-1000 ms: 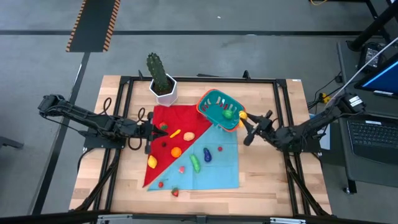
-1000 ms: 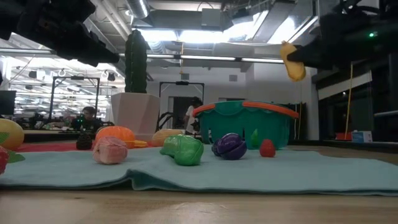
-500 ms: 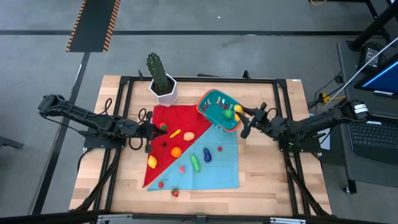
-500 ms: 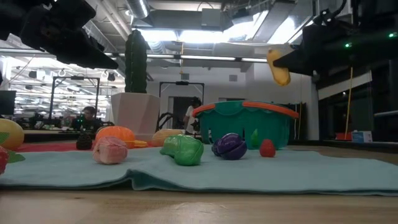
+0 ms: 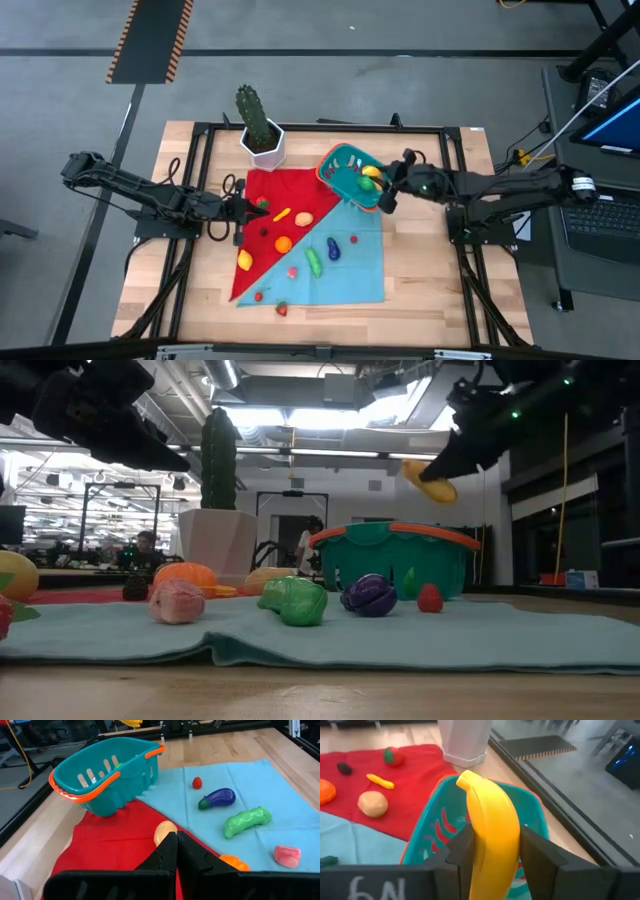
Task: Build produce basket
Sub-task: Put the yellow banana into the blue basket
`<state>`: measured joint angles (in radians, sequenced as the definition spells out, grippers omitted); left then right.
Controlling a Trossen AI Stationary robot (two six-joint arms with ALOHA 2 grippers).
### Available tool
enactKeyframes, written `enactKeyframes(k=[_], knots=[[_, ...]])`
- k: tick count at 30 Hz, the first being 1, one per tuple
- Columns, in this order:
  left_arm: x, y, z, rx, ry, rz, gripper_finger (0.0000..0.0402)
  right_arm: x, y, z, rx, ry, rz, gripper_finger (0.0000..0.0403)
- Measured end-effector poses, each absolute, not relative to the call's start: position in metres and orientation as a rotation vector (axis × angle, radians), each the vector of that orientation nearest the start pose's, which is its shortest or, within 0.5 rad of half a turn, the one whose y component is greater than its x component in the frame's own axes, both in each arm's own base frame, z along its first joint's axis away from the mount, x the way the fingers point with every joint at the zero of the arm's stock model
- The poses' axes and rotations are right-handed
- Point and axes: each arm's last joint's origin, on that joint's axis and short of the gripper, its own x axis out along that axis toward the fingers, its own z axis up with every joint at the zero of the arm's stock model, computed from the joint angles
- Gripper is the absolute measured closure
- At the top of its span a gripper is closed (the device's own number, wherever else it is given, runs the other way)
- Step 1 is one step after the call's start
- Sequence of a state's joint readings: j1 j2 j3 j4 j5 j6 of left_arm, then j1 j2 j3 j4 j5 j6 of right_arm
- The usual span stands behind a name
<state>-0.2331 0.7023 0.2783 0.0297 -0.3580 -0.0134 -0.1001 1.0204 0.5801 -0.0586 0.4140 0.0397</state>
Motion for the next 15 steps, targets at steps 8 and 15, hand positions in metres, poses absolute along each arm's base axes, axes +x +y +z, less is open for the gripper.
enactKeyframes(k=[8, 15], knots=[[0.152, -0.026, 0.191, 0.104, 0.385, 0.126, 0.0401, 0.217, -0.049, 0.244, -0.043, 0.554, -0.478, 0.0269], [0.151, -0.025, 0.189, 0.107, 0.405, 0.126, 0.0401, 0.223, -0.056, 0.233, -0.017, 0.609, -0.440, 0.0269]])
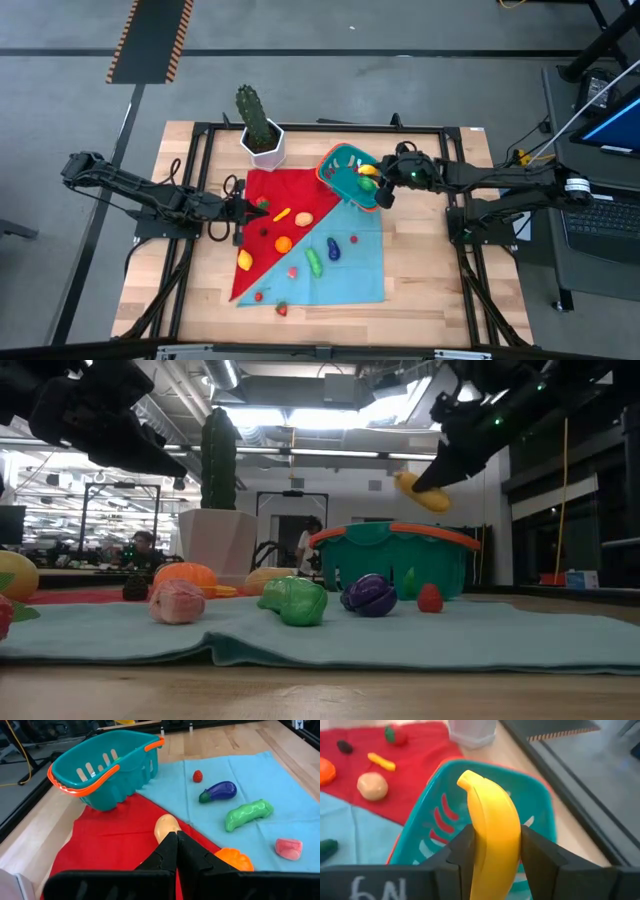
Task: Build produce basket
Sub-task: Put the yellow banana into the blue basket
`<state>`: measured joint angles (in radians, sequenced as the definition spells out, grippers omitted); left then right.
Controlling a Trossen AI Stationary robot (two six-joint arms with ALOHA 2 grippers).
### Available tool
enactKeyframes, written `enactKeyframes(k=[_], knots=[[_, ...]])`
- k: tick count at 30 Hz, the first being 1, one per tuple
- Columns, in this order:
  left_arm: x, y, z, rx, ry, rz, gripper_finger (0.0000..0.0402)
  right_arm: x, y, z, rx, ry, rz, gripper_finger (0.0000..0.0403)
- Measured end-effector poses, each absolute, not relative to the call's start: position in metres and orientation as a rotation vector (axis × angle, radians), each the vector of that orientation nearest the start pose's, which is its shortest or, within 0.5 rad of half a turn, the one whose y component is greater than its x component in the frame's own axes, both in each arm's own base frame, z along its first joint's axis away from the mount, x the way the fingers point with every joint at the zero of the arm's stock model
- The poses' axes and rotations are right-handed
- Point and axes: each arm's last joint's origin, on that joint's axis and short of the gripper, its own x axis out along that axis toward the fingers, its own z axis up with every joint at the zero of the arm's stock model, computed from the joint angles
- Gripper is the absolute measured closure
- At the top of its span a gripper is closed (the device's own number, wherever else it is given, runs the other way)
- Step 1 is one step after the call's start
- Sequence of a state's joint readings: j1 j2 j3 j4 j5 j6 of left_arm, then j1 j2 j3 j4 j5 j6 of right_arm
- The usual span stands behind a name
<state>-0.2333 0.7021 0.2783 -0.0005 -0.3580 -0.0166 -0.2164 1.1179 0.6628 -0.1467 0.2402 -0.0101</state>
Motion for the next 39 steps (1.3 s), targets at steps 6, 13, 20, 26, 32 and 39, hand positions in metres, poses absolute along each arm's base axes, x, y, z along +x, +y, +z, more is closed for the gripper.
enactKeyframes(k=[6, 13, 20, 26, 32, 39], knots=[[0.151, -0.025, 0.189, 0.108, 0.406, 0.126, 0.0401, 0.234, -0.064, 0.212, -0.011, 0.699, -0.400, 0.0269], [0.151, -0.025, 0.189, 0.106, 0.406, 0.126, 0.0401, 0.248, -0.073, 0.205, -0.005, 0.768, -0.360, 0.0269], [0.151, -0.025, 0.189, 0.107, 0.406, 0.126, 0.0401, 0.257, -0.078, 0.188, 0.006, 0.885, -0.353, 0.0269], [0.151, -0.025, 0.188, 0.109, 0.414, 0.126, 0.0401, 0.260, -0.078, 0.184, 0.005, 0.905, -0.318, 0.0269], [0.151, -0.025, 0.188, 0.108, 0.415, 0.127, 0.0401, 0.258, -0.077, 0.182, 0.052, 0.933, -0.326, 0.0256], [0.151, -0.025, 0.188, 0.108, 0.415, 0.127, 0.0401, 0.258, -0.077, 0.182, 0.077, 0.921, -0.341, 0.0202]])
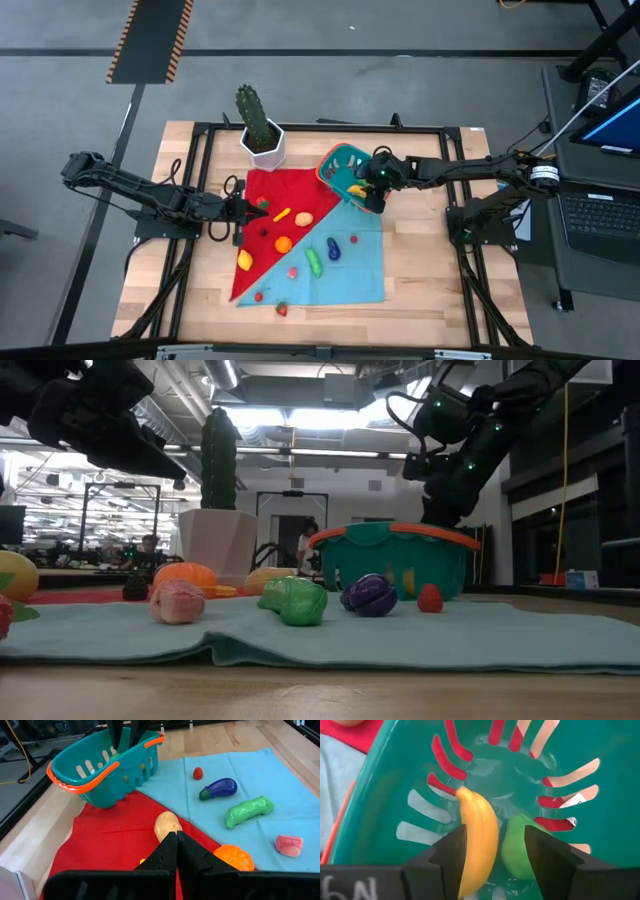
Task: Build produce basket
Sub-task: Put the yellow banana into the blue basket, then put the red raspberry into the blue basket
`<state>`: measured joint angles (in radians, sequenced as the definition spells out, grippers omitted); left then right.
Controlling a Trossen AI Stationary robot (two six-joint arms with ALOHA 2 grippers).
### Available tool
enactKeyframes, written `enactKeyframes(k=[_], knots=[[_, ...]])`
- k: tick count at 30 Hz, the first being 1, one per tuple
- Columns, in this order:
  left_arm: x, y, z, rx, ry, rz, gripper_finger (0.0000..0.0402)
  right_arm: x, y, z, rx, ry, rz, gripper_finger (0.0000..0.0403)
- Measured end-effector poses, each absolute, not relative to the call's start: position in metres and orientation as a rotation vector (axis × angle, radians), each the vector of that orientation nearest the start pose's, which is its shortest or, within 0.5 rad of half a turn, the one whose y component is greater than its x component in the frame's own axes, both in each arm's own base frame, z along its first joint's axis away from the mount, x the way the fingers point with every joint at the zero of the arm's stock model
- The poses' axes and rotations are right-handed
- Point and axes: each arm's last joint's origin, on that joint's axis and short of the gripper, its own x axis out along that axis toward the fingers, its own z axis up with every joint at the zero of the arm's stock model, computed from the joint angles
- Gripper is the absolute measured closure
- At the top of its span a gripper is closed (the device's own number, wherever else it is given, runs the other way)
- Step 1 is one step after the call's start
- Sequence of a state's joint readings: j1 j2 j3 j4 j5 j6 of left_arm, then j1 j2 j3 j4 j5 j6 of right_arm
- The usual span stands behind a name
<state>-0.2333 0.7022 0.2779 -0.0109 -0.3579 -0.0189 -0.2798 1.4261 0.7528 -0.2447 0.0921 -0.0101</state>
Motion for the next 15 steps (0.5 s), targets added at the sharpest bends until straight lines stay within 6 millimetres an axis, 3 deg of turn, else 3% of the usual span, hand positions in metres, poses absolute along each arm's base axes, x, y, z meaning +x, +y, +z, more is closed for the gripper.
enactKeyframes(k=[6, 15], knots=[[0.151, -0.025, 0.188, 0.109, 0.416, 0.126, 0.0401, 0.261, -0.078, 0.189, 0.076, 0.918, -0.341, 0.0213], [0.150, -0.025, 0.187, 0.111, 0.423, 0.126, 0.0401, 0.282, -0.081, 0.245, 0.067, 0.859, -0.337, 0.0248]])
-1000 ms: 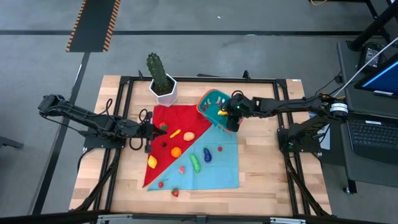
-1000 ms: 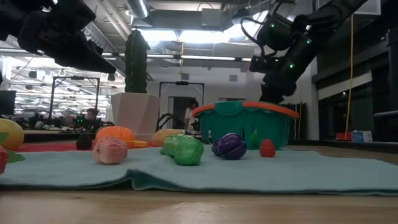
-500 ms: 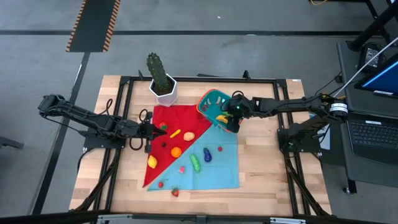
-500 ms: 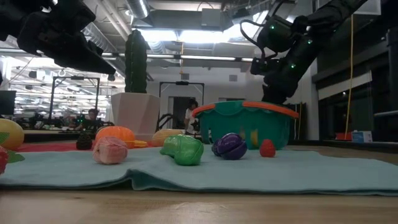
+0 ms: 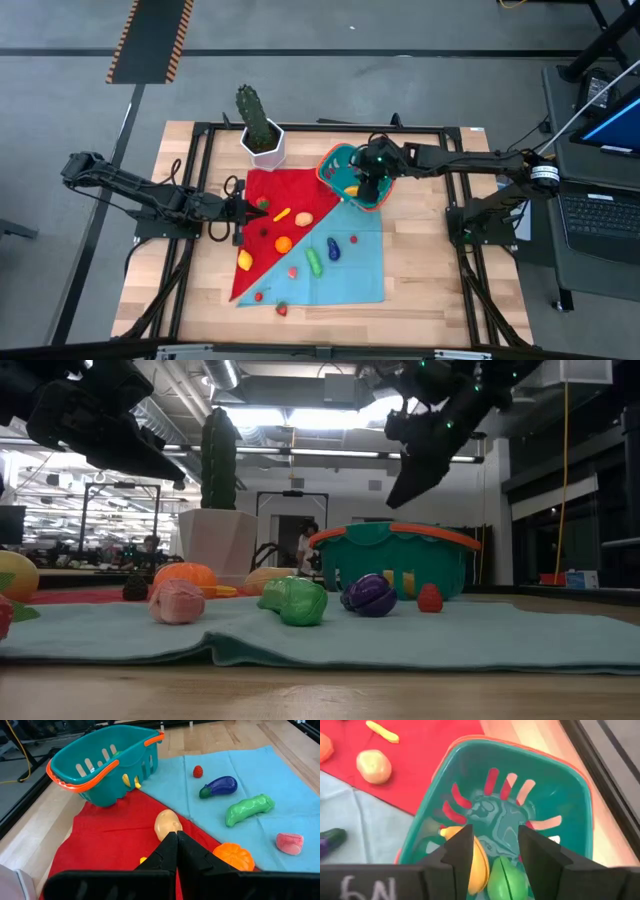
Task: Build produce basket
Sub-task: Put the red raspberry into the blue basket
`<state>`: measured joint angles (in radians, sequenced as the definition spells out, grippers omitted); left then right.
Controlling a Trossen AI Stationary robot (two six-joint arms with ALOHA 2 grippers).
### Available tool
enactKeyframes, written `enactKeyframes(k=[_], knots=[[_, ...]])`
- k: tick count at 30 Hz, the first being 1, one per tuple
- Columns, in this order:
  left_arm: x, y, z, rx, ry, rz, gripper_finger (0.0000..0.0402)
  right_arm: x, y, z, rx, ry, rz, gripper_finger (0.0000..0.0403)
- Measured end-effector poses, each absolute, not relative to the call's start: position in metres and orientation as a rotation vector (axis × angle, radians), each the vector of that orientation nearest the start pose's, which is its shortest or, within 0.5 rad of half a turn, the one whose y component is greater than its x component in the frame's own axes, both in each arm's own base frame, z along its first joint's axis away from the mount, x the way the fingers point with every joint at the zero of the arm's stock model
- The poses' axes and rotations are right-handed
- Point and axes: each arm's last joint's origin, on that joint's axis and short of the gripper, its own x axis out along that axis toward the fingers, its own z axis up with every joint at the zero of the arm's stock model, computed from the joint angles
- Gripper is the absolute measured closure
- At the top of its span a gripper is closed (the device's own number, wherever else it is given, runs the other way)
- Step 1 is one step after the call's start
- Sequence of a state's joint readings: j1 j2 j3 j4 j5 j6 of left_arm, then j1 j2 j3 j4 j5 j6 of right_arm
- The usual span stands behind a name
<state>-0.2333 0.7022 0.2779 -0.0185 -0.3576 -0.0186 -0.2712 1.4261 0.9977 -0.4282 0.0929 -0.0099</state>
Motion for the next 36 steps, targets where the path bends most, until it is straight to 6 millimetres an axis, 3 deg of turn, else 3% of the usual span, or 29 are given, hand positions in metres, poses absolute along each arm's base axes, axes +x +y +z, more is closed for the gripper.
enactKeyframes(k=[6, 19, 24, 30, 36], knots=[[0.150, -0.025, 0.187, 0.111, 0.423, 0.126, 0.0401, 0.283, -0.066, 0.245, 0.171, 0.883, -0.245, 0.0255], [0.150, -0.025, 0.187, 0.113, 0.423, 0.126, 0.0401, 0.286, 0.012, 0.240, 0.174, 0.965, -0.030, 0.0255], [0.150, -0.025, 0.187, 0.114, 0.425, 0.126, 0.0401, 0.287, 0.032, 0.236, 0.153, 0.970, -0.039, 0.0237], [0.150, -0.025, 0.187, 0.114, 0.428, 0.126, 0.0401, 0.296, 0.047, 0.216, 0.111, 1.019, -0.060, 0.0211], [0.150, -0.025, 0.186, 0.117, 0.434, 0.125, 0.0401, 0.305, 0.052, 0.193, 0.110, 1.087, -0.071, 0.0211]])
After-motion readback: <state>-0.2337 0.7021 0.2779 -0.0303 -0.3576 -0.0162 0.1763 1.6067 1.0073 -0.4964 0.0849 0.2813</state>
